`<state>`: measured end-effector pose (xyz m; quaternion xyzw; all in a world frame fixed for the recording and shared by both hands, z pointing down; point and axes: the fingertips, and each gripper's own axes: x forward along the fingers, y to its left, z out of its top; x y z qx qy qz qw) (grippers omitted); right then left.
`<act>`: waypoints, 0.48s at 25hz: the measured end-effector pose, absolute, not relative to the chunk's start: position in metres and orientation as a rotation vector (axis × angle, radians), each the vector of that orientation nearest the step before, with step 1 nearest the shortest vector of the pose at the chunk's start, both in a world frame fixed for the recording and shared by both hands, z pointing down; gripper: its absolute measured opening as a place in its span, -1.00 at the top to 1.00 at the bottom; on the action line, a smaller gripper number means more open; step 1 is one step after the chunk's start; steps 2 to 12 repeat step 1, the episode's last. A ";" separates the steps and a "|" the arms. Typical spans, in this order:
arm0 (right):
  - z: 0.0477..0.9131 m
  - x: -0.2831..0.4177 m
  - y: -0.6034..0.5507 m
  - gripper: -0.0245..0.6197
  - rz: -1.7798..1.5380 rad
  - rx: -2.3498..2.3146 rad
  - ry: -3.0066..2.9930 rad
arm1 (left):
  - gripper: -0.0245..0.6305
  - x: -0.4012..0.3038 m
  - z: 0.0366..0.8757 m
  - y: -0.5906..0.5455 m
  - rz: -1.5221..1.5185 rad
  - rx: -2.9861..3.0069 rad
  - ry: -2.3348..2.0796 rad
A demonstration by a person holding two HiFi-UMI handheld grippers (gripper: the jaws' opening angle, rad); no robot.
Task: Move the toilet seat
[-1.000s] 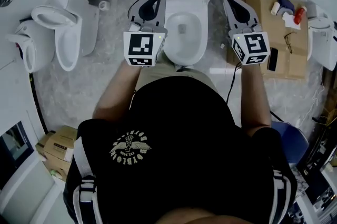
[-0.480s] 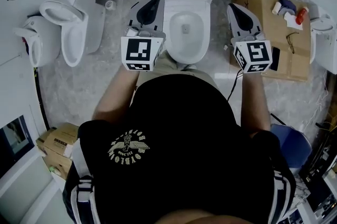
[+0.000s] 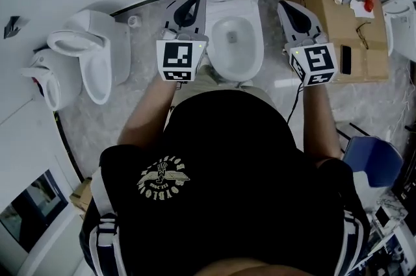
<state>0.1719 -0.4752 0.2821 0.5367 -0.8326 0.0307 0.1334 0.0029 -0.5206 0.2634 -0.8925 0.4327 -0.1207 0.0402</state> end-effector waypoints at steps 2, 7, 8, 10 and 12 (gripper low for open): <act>0.283 0.169 -0.483 0.83 0.092 1.559 -2.409 | 0.85 0.003 0.266 -0.531 -0.374 -2.740 1.310; 0.283 0.169 -0.483 0.83 0.092 1.559 -2.409 | 0.85 0.003 0.266 -0.531 -0.374 -2.740 1.310; 0.283 0.169 -0.483 0.83 0.092 1.559 -2.409 | 0.85 0.003 0.266 -0.531 -0.374 -2.740 1.310; 0.283 0.169 -0.483 0.83 0.092 1.559 -2.409 | 0.85 0.003 0.266 -0.531 -0.374 -2.740 1.310; 0.283 0.169 -0.483 0.83 0.092 1.559 -2.409 | 0.85 0.003 0.266 -0.531 -0.374 -2.740 1.310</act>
